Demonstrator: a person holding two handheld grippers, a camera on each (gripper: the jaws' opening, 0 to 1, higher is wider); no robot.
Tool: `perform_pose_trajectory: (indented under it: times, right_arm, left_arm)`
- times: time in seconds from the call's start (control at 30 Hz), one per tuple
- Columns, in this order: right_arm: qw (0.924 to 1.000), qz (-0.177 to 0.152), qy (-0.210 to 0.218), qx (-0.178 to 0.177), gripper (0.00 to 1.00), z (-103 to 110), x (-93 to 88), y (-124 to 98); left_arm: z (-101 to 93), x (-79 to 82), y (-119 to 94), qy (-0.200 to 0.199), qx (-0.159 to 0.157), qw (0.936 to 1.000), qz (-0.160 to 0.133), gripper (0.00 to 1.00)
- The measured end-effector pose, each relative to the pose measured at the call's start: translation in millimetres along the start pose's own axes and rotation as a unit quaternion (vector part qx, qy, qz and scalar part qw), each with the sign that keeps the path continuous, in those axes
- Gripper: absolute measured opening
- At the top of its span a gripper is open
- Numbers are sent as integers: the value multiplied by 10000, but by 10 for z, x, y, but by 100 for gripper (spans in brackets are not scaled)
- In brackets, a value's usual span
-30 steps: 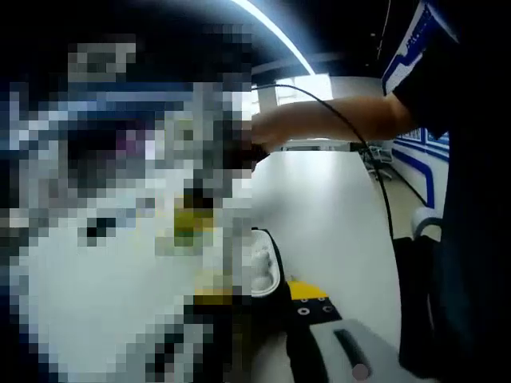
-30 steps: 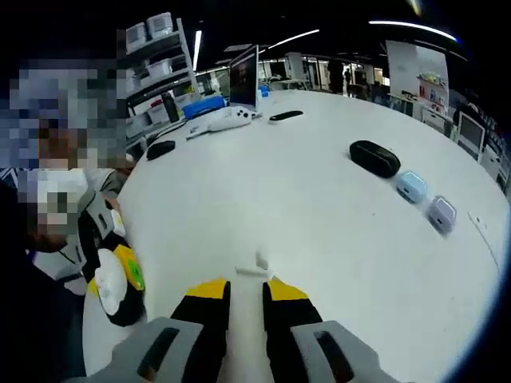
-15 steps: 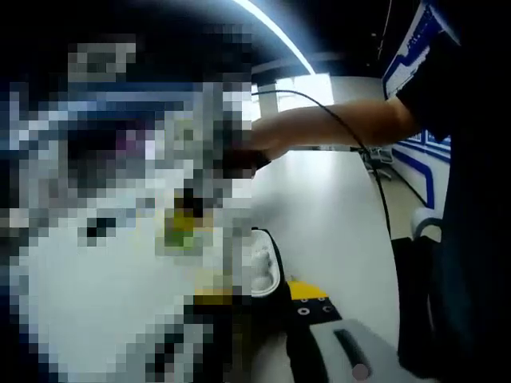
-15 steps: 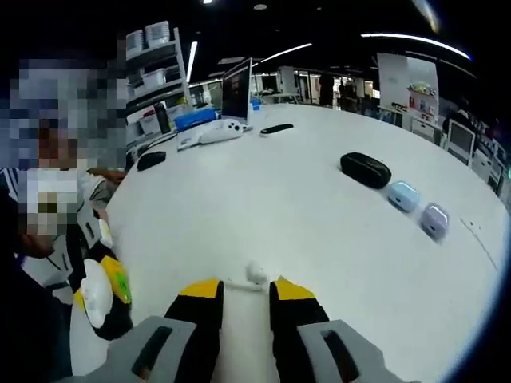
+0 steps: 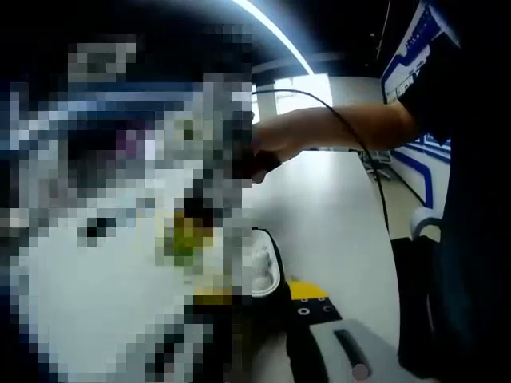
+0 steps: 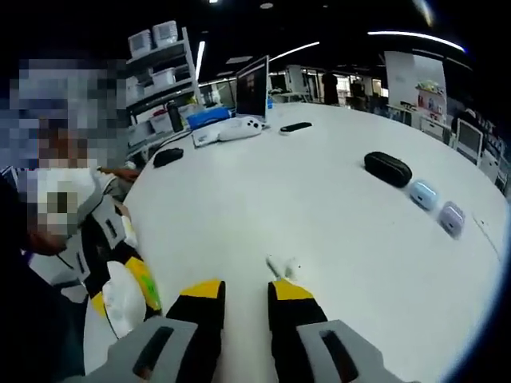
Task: Pick up the earbuds from the table and place the earbuds into the earbud case
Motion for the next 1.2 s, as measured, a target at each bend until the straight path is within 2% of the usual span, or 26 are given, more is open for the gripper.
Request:
perform_pose_trajectory:
  times: [0.17,0.3,0.47,0.77,0.9,1.03,1.1,1.2]
  right_arm:
    - [9999,53,-125,-9,21,11,35,-10]
    - [9999,58,21,-118,20,-51,28,-103]
    - [9995,59,91,-311,20,-102,-32,-106]
    - [9997,-7,6,-231,20,-35,30,-1]
    - [9998,32,-43,-171,19,-25,34,-37]
    - [9989,77,-89,-449,19,-112,28,-120]
    - [9991,70,20,-414,19,-166,16,-114]
    - [9993,-5,162,-350,20,-137,6,-86]
  left_arm:
    - [-3,-1,-2,-15,2,10000,-11,24]
    - [-4,-2,-5,-21,-5,10000,-19,24]
    - [3,0,3,-13,-34,10000,-22,24]
    - [5,8,16,-6,-58,10000,-24,24]
    - [6,5,17,-17,-50,10000,-31,24]
    - [9,6,21,-13,-60,10000,-27,24]
    - [11,6,24,-16,-76,10000,-26,24]
    - [14,10,29,-7,-90,10000,-18,24]
Point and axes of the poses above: the point that each gripper's makers call its tool centre point, and the gripper's own axes: y roughly forward along the fingers, z roughly to its left, x roughly out of its top, the point moved 9 cm from there along -y, roughly backward along the fingers, and after that the axes turned 5 degrees about -x, right-handed, at the moved point
